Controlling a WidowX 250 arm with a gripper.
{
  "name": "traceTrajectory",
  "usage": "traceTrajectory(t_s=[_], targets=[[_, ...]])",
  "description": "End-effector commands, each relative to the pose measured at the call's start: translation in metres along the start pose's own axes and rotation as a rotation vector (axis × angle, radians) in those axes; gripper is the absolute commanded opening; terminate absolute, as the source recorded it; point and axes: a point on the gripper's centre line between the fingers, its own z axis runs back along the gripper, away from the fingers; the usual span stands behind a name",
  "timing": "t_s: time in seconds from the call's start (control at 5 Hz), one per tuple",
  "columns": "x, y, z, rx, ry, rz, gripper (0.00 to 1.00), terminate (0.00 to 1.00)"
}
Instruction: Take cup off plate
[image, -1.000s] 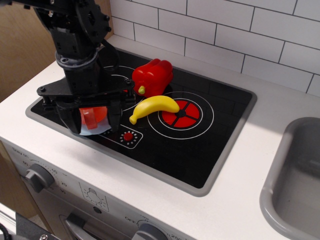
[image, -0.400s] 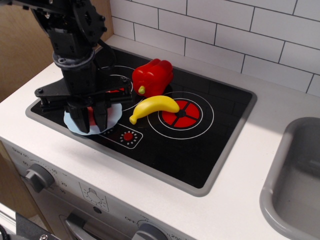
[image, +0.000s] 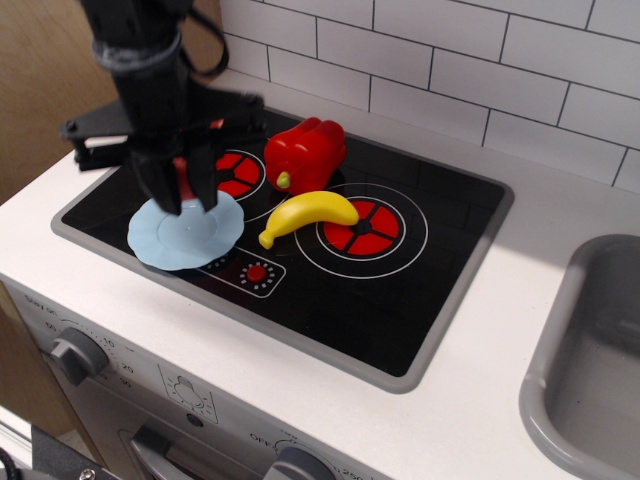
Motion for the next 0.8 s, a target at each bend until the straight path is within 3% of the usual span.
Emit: traceTrajectory(t_s=[0.0, 0.2, 0.4, 0.6], targets=[[-0.026, -0.040, 0.011, -0.074, 0.074, -0.244, 0.00, 0.00], [-0.043, -0.059, 0.003, -0.082, 0.112, -0.347, 0.00, 0.00], [-0.056, -0.073, -0.007, -0.119, 0.110, -0.389, 0.00, 0.00], [-0.064, -0.084, -0.020, -0.107, 0.108, -0.483, 0.00, 0.00]])
